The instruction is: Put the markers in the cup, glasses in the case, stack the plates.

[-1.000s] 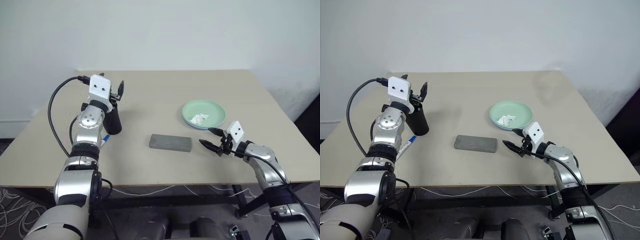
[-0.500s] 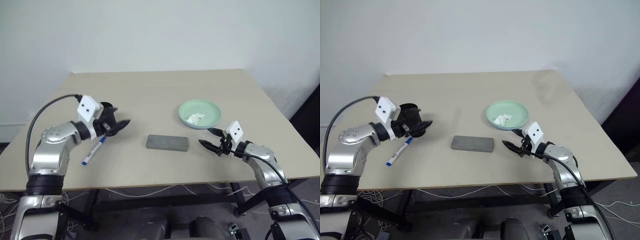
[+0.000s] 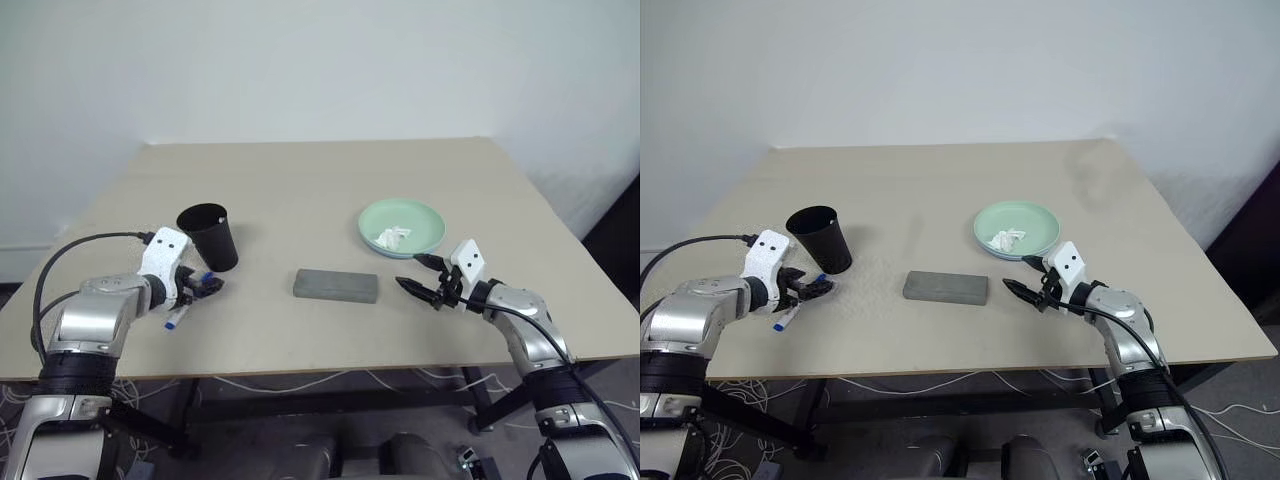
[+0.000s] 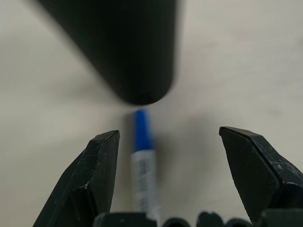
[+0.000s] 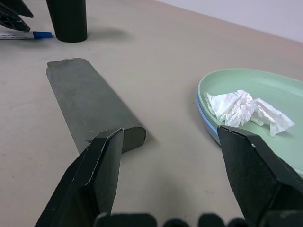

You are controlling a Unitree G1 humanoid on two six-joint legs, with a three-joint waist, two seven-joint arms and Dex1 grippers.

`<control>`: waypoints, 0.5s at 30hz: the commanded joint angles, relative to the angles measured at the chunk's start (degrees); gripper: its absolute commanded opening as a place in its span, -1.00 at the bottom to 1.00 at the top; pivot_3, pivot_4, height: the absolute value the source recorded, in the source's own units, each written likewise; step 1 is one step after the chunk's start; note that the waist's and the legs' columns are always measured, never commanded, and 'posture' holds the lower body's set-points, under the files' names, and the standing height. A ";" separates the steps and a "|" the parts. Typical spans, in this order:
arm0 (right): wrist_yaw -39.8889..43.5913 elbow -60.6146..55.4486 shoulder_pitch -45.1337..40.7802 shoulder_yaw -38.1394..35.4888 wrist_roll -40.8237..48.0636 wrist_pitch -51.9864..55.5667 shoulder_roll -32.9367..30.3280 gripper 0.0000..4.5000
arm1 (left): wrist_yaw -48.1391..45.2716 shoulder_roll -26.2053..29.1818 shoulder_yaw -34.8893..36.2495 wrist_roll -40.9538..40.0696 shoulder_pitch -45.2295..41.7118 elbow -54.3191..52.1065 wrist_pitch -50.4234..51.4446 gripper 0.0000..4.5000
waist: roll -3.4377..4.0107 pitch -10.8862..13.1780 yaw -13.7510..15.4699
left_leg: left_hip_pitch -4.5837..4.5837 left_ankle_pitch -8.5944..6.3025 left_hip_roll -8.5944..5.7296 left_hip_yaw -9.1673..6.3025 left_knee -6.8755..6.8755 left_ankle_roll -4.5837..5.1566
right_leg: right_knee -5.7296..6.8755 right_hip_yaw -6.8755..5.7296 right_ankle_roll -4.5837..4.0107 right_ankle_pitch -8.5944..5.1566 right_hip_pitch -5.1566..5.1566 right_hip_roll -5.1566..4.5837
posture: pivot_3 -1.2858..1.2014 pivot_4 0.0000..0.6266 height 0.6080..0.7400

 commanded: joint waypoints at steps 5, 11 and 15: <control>0.15 -1.62 -1.13 -0.50 0.19 -0.83 0.03 0.53 | 1.08 -0.65 0.16 2.92 -4.76 7.50 -2.06 0.57 | -0.01 0.00 0.66 | 0.00 0.00 0.00 0.01 0.01 0.00 | 0.00 -0.01 -0.03 -0.02 0.03 -0.01 | 0.03 -1.00 0.97; 5.48 -6.91 0.08 -2.82 6.75 2.60 -1.12 0.53 | -1.00 -1.85 -1.19 4.17 -6.81 12.32 -4.29 0.57 | -0.02 -0.01 1.08 | -0.03 0.00 0.00 0.00 0.02 0.00 | -0.01 -0.02 -0.04 -0.02 0.02 -0.04 | 0.03 -1.00 0.97; 7.78 -10.18 0.61 -4.04 10.18 5.08 -2.12 0.53 | -1.62 -2.27 -1.67 4.88 -7.37 14.47 -5.21 0.57 | -0.02 -0.01 1.12 | -0.04 0.00 0.00 0.00 0.03 0.01 | -0.04 -0.02 -0.01 -0.03 0.05 -0.05 | 0.03 -1.00 0.97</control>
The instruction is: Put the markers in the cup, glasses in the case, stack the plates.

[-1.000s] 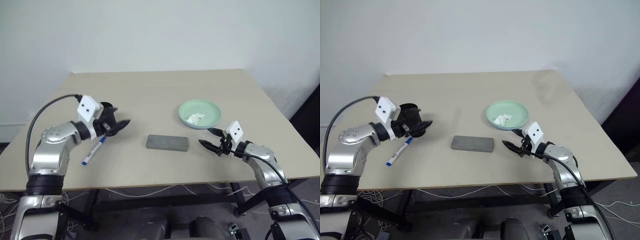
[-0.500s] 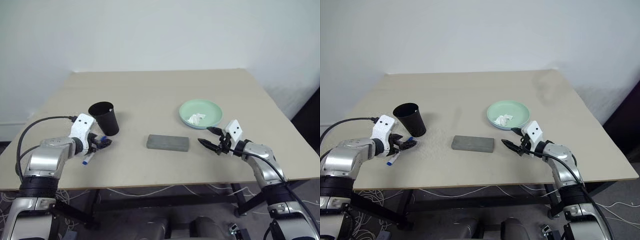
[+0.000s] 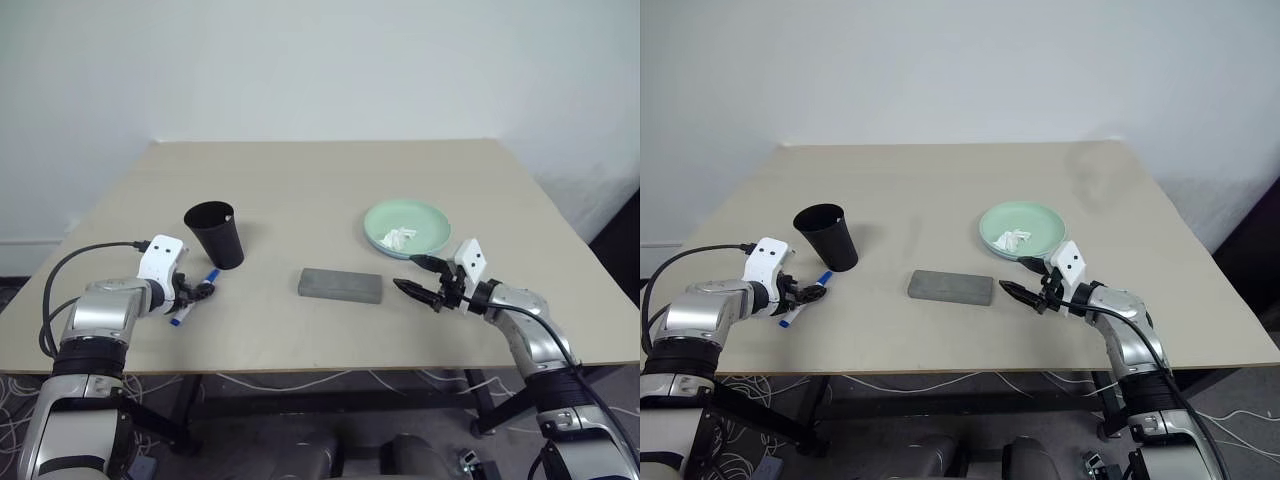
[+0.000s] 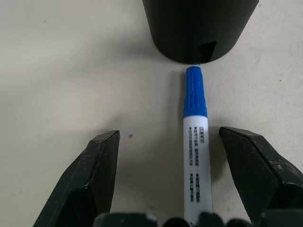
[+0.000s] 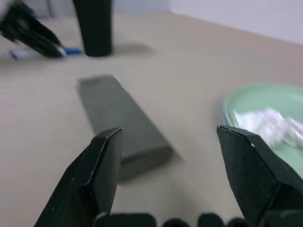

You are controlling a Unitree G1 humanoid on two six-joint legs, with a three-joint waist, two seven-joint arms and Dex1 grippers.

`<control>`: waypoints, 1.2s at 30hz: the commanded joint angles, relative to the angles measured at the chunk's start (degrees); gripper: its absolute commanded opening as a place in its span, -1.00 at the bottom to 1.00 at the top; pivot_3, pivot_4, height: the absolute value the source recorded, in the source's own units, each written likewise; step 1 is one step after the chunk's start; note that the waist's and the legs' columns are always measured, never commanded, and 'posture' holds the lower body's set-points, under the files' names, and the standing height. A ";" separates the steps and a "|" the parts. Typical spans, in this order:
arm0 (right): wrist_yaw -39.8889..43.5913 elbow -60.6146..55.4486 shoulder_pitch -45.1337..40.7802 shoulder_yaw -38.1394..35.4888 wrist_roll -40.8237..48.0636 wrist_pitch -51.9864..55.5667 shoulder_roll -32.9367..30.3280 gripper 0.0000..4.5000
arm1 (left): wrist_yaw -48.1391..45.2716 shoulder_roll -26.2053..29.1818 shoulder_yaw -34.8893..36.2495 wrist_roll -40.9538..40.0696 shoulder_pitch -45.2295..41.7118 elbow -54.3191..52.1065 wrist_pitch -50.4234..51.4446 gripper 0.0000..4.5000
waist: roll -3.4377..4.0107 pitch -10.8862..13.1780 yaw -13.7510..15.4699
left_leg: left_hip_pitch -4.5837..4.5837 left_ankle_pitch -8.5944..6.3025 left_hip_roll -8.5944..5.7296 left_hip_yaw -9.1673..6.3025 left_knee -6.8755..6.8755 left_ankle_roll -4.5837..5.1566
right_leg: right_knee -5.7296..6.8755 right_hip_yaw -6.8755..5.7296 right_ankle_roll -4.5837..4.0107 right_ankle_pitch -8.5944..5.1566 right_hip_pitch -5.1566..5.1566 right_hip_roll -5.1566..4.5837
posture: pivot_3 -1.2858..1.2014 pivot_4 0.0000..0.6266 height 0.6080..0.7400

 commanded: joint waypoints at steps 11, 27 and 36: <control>2.59 -6.52 -0.59 -2.05 4.80 2.63 -1.10 0.53 | -2.12 -1.52 -0.94 2.98 -2.78 5.90 -3.65 0.20 | 0.08 -0.05 0.01 | 0.02 0.00 0.00 0.00 -0.01 0.00 | 0.04 -0.07 -0.03 -0.02 0.07 -0.12 | 0.03 -1.00 0.97; 2.10 -6.08 -0.55 -1.47 3.84 2.11 -1.00 0.53 | -4.71 -0.75 -2.43 4.08 -0.21 1.35 -4.72 -0.95 | 0.24 -0.11 -0.06 | -0.01 -0.01 0.00 0.00 -0.10 0.00 | 0.12 -0.10 -0.04 -0.02 0.06 -0.16 | 0.03 -1.00 0.97; 1.60 -4.60 -0.97 -1.27 2.90 1.06 -0.94 0.53 | -14.90 -2.88 -2.85 -0.75 7.32 -19.78 -13.05 -0.95 | 0.27 -0.09 0.29 | -0.13 -0.03 0.00 0.03 -0.13 0.04 | -0.33 -0.11 0.13 -0.12 0.01 -0.20 | 0.03 -1.00 0.97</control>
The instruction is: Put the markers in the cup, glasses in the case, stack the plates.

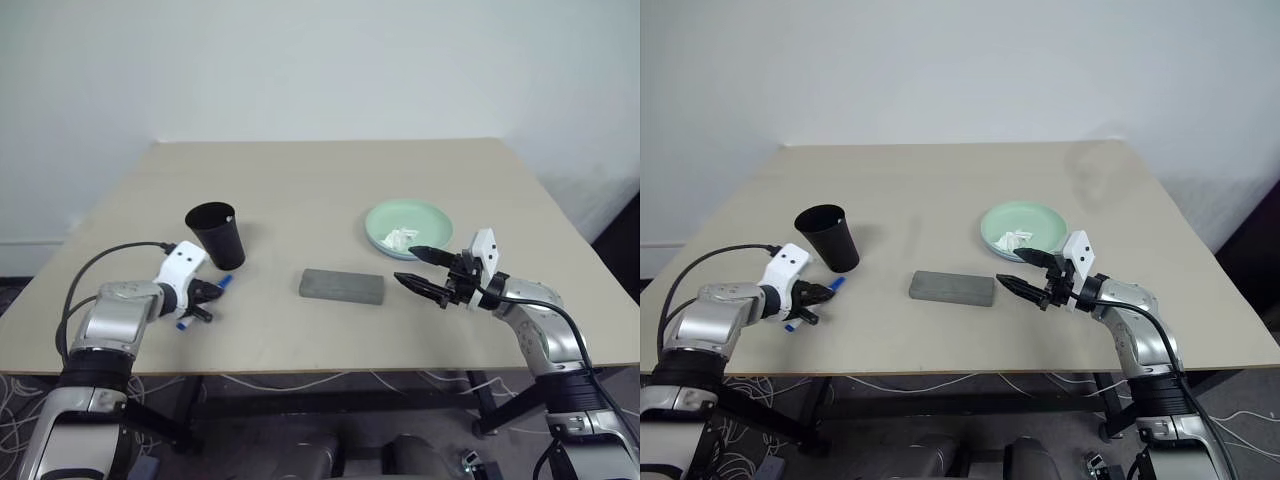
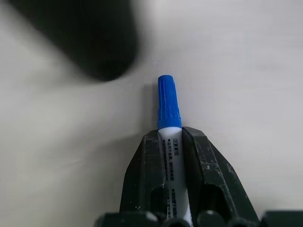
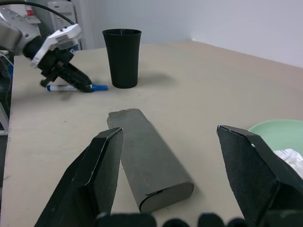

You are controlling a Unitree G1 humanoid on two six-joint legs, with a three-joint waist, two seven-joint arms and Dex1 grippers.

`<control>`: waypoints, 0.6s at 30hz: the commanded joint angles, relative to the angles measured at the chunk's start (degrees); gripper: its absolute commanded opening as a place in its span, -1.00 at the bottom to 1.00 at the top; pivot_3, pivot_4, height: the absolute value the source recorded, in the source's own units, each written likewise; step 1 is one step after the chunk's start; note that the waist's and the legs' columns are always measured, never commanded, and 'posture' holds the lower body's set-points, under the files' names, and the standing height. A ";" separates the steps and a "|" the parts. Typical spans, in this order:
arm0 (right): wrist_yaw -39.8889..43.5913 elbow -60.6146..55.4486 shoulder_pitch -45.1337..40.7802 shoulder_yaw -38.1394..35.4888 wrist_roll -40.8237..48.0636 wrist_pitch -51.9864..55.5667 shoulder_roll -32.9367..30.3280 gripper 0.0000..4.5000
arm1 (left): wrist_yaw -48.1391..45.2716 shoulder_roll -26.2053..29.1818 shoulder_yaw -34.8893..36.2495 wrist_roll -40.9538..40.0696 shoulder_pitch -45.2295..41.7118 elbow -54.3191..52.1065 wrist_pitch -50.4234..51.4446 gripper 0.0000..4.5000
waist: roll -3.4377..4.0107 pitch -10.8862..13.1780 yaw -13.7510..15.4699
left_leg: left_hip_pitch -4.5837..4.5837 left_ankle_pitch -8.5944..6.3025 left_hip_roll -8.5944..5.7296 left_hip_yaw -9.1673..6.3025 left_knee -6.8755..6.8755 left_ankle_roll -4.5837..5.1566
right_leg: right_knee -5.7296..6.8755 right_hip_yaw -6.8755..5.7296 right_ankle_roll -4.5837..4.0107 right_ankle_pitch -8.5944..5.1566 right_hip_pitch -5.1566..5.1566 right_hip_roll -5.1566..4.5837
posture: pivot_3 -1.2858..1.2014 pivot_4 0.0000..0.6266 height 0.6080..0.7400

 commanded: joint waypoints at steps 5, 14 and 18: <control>-0.78 0.27 -1.78 -0.37 -0.94 -1.97 0.20 0.53 | 2.98 -9.87 6.39 -6.46 -5.52 -5.56 -14.32 -0.95 | -0.07 0.01 0.21 | -0.04 -0.01 0.00 -0.02 -0.01 0.02 | -0.19 -0.04 0.02 0.03 0.02 0.03 | 0.03 -1.00 0.97; -0.62 -3.24 -3.26 -0.89 0.72 -0.65 -0.06 0.53 | 15.43 -18.26 10.25 -3.06 -14.63 4.03 -34.08 -0.95 | -0.09 0.00 -0.12 | 0.00 -0.01 0.00 0.00 -0.02 0.01 | -0.23 -0.04 0.18 0.13 0.09 0.07 | 0.03 -1.00 0.97; 0.28 -5.24 -3.21 -0.67 1.68 0.78 -0.34 0.53 | 23.61 -18.21 10.97 1.02 -20.13 13.91 -43.35 -0.95 | -0.16 -0.01 -0.10 | -0.01 -0.01 0.00 -0.06 0.07 0.01 | -0.23 -0.10 0.19 0.14 0.10 0.11 | 0.03 -1.00 0.97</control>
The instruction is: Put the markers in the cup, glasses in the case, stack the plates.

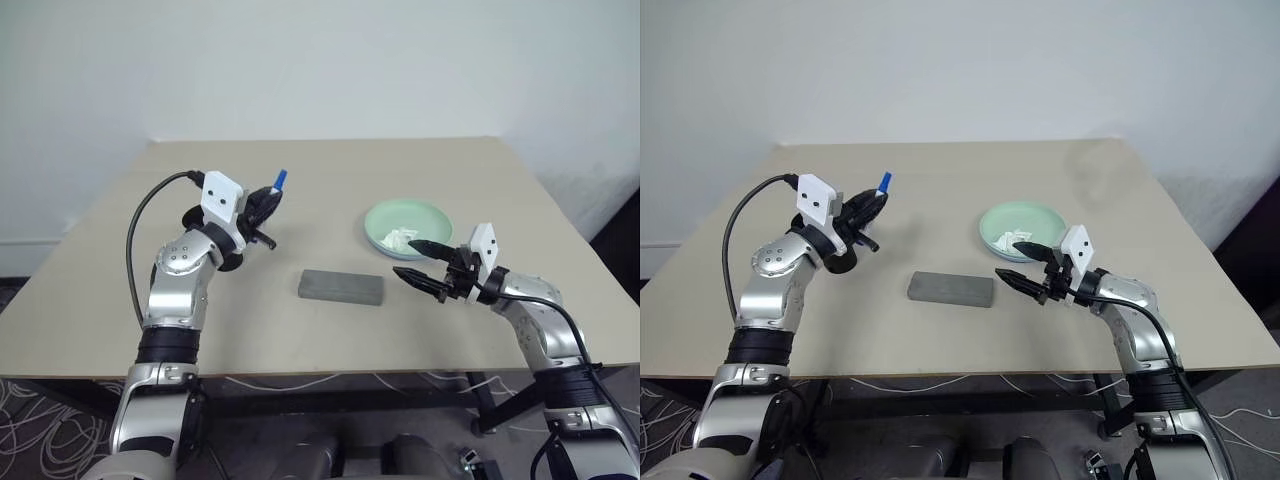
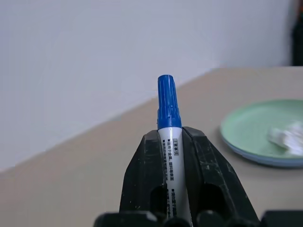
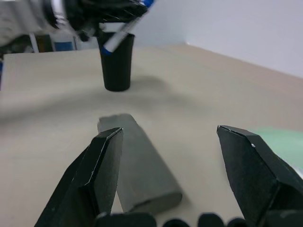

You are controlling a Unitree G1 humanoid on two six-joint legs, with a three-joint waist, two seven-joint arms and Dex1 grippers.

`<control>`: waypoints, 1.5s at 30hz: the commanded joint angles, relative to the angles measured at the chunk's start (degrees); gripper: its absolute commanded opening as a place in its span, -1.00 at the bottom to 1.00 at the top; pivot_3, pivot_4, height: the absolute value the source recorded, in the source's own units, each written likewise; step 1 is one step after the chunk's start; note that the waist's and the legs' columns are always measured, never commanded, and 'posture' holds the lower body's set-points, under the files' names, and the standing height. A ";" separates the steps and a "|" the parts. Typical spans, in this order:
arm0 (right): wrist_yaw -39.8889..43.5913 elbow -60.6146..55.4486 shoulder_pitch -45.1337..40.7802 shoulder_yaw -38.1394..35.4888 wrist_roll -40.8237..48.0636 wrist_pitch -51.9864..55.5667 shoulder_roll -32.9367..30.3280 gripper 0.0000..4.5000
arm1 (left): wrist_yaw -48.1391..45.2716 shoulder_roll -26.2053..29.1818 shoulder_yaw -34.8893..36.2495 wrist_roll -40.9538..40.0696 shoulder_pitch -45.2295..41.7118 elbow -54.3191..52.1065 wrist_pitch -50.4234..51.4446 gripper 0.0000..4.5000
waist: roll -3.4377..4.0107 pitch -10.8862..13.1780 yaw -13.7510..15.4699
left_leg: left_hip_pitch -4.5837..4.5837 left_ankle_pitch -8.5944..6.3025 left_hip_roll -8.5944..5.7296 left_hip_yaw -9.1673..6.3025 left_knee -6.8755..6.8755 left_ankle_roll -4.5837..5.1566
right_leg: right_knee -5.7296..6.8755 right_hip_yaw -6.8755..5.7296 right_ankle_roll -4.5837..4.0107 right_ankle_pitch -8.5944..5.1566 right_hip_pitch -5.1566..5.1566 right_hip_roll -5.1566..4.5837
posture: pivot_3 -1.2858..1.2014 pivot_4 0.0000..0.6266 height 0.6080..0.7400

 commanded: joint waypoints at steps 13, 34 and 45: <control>0.03 -8.06 -0.73 0.04 2.91 2.89 0.40 0.53 | 21.57 3.50 1.66 10.65 -15.58 33.50 -24.77 -0.95 | -0.07 -0.02 0.03 | -0.01 -0.02 0.00 0.03 0.13 0.05 | -0.03 -0.05 0.13 0.07 0.05 0.01 | 0.03 -1.00 0.97; -1.37 -10.13 -1.59 0.65 2.94 5.36 0.67 0.53 | 23.77 3.10 1.59 10.89 -14.79 36.78 -25.74 0.89 | -0.14 -0.04 0.00 | -0.02 -0.02 0.00 0.05 0.22 0.06 | -0.02 -0.08 0.23 0.14 0.08 0.03 | 0.03 -1.00 0.97; -0.47 -8.69 -1.29 0.36 2.85 4.06 0.45 0.53 | 20.52 2.68 3.25 7.70 -13.61 32.96 -24.69 0.98 | -0.15 -0.04 -0.01 | -0.01 -0.02 0.00 0.05 0.22 0.06 | -0.01 -0.11 0.21 0.16 0.07 0.06 | 0.03 -1.00 0.97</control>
